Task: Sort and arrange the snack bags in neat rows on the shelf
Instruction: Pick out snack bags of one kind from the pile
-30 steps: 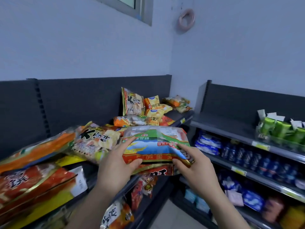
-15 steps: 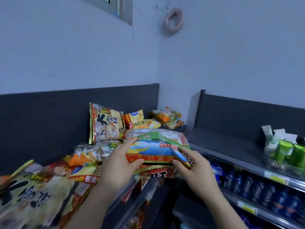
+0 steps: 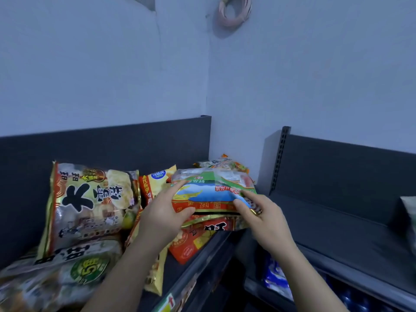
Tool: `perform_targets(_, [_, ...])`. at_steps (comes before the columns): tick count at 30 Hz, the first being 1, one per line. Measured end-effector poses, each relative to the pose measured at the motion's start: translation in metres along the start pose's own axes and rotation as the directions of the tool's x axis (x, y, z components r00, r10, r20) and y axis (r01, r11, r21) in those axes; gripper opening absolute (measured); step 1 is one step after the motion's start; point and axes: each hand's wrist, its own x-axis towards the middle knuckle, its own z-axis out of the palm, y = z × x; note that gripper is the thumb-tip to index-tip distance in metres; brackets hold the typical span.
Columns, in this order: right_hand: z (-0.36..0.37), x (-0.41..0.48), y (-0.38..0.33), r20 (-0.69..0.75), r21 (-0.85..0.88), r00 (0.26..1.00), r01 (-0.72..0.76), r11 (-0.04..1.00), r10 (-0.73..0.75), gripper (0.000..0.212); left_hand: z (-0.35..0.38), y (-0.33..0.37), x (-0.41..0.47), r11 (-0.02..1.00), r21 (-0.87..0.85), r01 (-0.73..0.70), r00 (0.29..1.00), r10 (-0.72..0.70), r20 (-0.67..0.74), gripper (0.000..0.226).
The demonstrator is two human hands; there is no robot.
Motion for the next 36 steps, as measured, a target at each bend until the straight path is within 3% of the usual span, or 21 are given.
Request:
perform_targets(2, [0.004, 0.032, 0.017, 0.015, 0.014, 1.0, 0.023, 1.0, -0.023, 0.046, 0.019, 0.0, 0.024, 1.0, -0.008, 0.019, 0.999, -0.019, -0.039, 0.066])
perform_targets(6, [0.009, 0.096, 0.05, 0.082, 0.044, 0.994, 0.071, 0.997, -0.074, 0.024, 0.058, 0.002, 0.075, 0.999, 0.02, 0.041, 0.99, -0.038, -0.132, 0.067])
perform_targets(14, [0.015, 0.237, 0.101, 0.17, 0.081, 0.955, 0.232, 0.969, -0.243, 0.027, 0.118, 0.017, 0.18, 0.994, 0.046, 0.099, 0.972, -0.087, -0.216, 0.07])
perform_targets(20, [0.036, 0.331, 0.127, 0.212, 0.011, 0.944, 0.255, 0.967, -0.252, 0.037, 0.15, 0.013, 0.255, 0.995, 0.027, 0.093, 0.961, -0.082, -0.265, 0.07])
perform_targets(22, [0.049, 0.356, 0.136, 0.233, -0.05, 0.941, 0.263, 0.963, -0.245, 0.037, 0.161, 0.006, 0.276, 0.99, 0.071, 0.118, 0.97, -0.1, -0.222, 0.075])
perform_targets(25, [0.078, 0.378, 0.161, 0.308, -0.267, 0.932, 0.276, 0.923, -0.189, 0.038, 0.184, -0.015, 0.297, 0.951, 0.237, 0.199, 0.98, -0.198, -0.03, 0.086])
perform_targets(28, [0.102, 0.374, 0.182, 0.41, -0.412, 0.899, 0.332, 0.849, -0.152, 0.035, 0.205, -0.036, 0.299, 0.895, 0.341, 0.287, 0.921, -0.356, 0.158, 0.081])
perform_targets(32, [0.112, 0.366, 0.188, 0.447, -0.452, 0.885, 0.345, 0.822, -0.126, 0.036, 0.212, -0.038, 0.295, 0.883, 0.388, 0.263, 0.922, -0.349, 0.17, 0.075])
perform_targets(36, [0.105, 0.359, 0.184, 0.362, -0.386, 0.922, 0.281, 0.879, -0.135, 0.043, 0.193, -0.023, 0.283, 0.913, 0.328, 0.243, 0.955, -0.285, 0.086, 0.075])
